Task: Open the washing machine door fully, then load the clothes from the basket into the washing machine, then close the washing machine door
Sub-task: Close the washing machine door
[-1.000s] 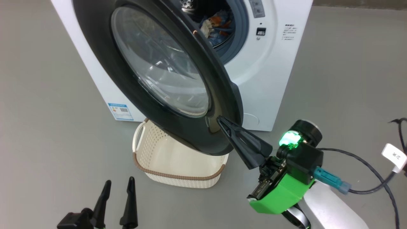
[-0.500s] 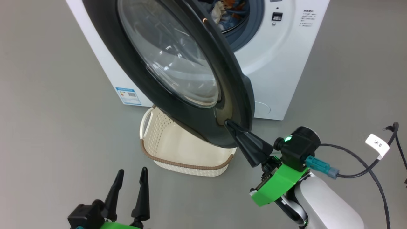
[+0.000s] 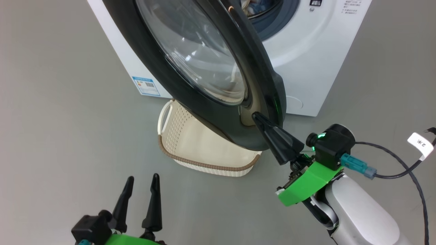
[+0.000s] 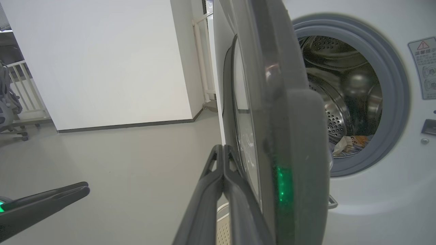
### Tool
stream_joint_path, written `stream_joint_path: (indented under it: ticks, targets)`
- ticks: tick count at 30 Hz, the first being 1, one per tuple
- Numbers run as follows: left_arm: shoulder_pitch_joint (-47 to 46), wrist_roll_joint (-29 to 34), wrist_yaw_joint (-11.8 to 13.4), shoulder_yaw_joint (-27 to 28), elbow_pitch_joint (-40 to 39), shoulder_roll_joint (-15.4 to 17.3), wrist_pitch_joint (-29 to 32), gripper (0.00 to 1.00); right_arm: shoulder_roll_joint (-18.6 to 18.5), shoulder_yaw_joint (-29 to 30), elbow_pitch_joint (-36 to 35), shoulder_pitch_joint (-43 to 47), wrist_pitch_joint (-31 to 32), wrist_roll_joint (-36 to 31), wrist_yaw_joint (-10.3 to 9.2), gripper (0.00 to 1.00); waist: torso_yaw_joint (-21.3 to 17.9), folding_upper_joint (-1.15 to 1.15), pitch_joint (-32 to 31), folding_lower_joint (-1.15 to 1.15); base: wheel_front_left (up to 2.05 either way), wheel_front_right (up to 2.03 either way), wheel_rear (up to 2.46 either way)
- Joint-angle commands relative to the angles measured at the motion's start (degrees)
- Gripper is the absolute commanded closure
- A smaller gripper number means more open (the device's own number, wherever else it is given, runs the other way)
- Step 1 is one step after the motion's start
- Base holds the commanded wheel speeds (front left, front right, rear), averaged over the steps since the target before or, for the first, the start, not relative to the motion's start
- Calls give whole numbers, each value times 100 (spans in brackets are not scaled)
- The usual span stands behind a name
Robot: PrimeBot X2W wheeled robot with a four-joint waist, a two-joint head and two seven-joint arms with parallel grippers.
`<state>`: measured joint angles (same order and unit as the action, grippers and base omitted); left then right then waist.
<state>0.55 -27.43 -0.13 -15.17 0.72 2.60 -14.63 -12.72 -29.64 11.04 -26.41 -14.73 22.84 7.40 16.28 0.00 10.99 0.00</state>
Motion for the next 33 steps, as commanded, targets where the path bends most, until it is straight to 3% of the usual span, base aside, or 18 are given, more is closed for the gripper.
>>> stream_joint_path:
  ticks: [1,19,33]
  targets:
    - [-221,-44,52,164,-159,28,-37,0,34,-61,-168,-120,-27,92,9,100,22,0,104,0,0,0,0]
    - [-408,89,233,-8,-277,28,-37,0,-193,22,-296,-575,-27,185,9,100,-166,0,700,0,0,0,0]
    - [-611,134,331,-268,-396,28,-37,0,-618,216,-385,-1058,-27,207,9,100,-98,0,1267,0,0,0,0]
